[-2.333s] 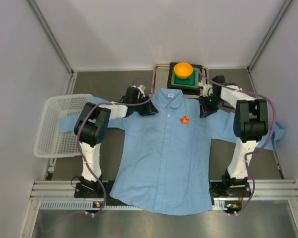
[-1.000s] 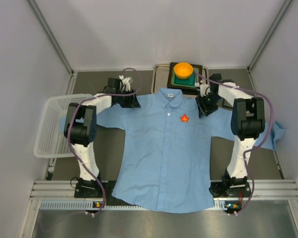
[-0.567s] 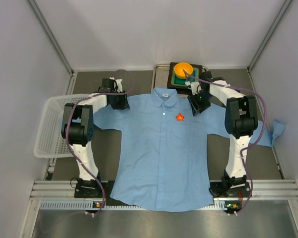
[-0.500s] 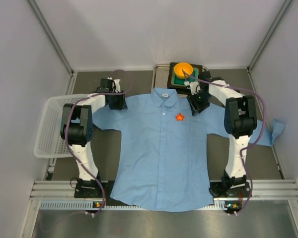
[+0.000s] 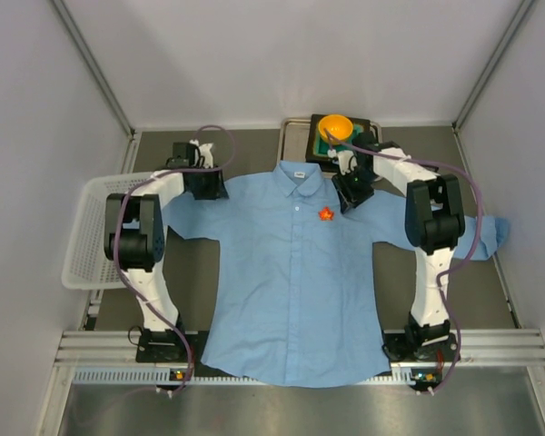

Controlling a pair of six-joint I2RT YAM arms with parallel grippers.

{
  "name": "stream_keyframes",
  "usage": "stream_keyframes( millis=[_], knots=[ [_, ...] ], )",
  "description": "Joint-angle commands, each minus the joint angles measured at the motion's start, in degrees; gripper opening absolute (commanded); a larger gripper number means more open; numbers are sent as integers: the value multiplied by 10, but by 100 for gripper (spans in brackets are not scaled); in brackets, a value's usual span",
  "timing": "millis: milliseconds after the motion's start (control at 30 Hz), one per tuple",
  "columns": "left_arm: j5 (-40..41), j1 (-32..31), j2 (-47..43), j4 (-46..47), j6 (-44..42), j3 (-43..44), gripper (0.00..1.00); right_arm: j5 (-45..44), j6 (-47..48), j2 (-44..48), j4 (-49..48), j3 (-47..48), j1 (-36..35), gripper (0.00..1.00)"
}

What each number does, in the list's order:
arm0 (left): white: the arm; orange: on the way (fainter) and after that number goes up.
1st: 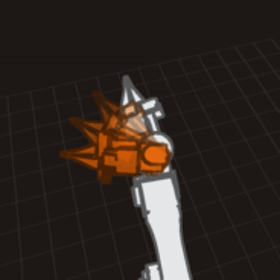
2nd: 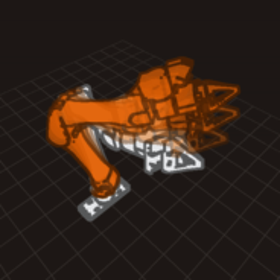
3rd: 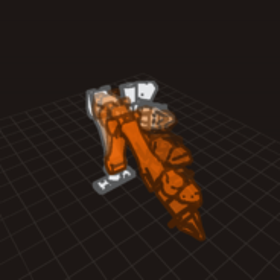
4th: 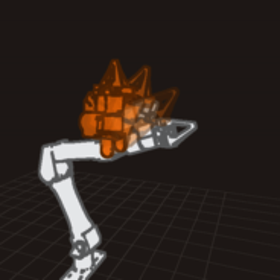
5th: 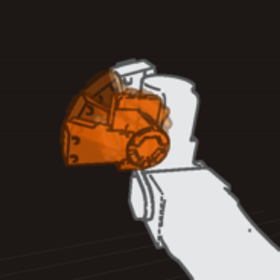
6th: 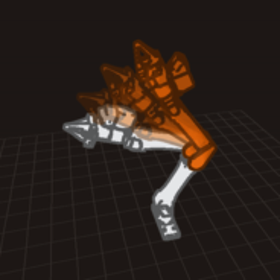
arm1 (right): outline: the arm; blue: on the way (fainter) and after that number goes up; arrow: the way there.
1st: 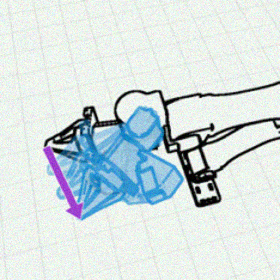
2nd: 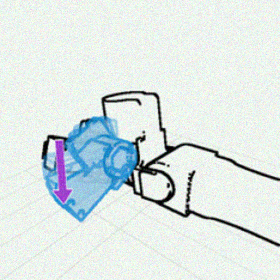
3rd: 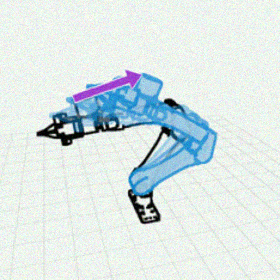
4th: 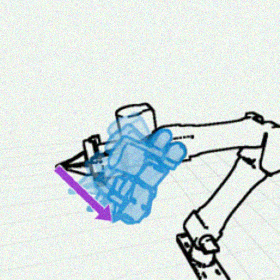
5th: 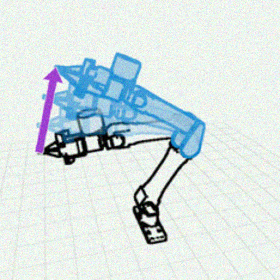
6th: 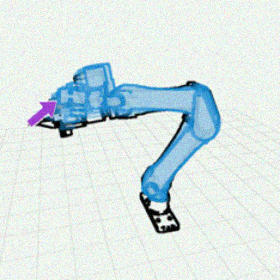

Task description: Pin the brooch onto the clothing

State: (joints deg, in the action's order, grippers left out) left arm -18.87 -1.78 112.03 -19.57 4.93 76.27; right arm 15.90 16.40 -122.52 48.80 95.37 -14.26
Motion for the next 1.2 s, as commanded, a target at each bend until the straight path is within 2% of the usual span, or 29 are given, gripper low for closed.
stream_keyframes(
  millis=[0, 167, 333, 467, 700, 1067, 1167],
  knots=[
    [-89, -57, -52, 54, 2, -2, 54, -5, -4, 3, -8, 7, -2, 50],
    [-93, -106, -7, 68, 20, 9, 54, -25, 2, 28, -6, 2, 26, 52],
    [-50, -112, 54, 23, 25, 30, 52, -24, 3, 62, -2, -7, 50, 57],
    [36, -96, 65, -34, -3, 35, 51, -26, 6, 83, 13, -12, 70, 60],
    [81, -53, 64, -86, -45, 30, 50, -50, 22, 114, 25, -48, 111, 65],
    [82, -31, 83, -101, -66, 62, 50, -124, 78, 140, 30, -89, 265, 64],
    [78, -31, 88, -107, -64, 70, 50, -173, 98, 134, 31, -95, 307, 63]
  ],
)
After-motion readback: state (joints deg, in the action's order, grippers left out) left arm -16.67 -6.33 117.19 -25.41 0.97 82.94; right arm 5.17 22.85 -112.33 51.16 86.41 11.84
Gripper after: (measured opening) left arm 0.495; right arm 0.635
